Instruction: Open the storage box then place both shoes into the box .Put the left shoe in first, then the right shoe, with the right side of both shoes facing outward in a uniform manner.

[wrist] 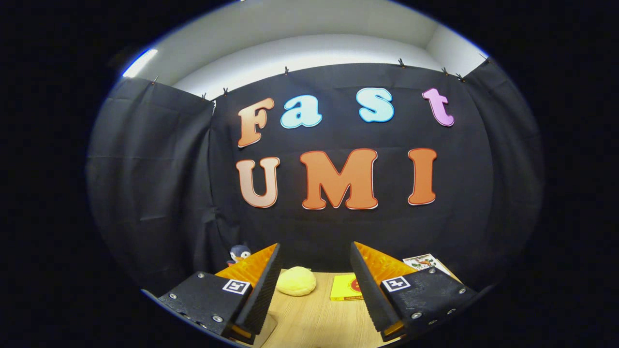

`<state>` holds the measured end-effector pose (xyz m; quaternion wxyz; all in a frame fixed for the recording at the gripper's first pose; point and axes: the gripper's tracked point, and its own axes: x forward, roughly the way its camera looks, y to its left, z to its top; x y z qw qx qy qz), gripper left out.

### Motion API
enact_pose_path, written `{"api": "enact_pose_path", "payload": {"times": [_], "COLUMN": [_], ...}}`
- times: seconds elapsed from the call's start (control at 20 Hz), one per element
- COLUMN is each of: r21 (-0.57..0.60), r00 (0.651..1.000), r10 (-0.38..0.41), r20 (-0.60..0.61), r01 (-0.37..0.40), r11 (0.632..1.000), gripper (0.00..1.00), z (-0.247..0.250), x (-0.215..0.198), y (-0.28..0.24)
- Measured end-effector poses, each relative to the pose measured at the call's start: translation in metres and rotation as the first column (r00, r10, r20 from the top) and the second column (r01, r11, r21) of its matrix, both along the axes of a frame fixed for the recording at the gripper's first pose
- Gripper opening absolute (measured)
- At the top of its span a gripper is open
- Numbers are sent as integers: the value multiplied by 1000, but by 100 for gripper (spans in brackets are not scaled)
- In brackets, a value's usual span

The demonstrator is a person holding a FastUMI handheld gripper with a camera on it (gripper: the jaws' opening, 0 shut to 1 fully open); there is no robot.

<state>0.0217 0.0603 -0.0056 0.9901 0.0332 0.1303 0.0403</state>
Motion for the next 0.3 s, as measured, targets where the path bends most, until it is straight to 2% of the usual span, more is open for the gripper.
{"api": "enact_pose_path", "payload": {"times": [0.3], "r21": [20], "r00": [999], "r10": [1], "r20": [37], "r01": [-1], "r11": [1000], "gripper": [84], "z": [32], "x": [2], "y": [-3]}}
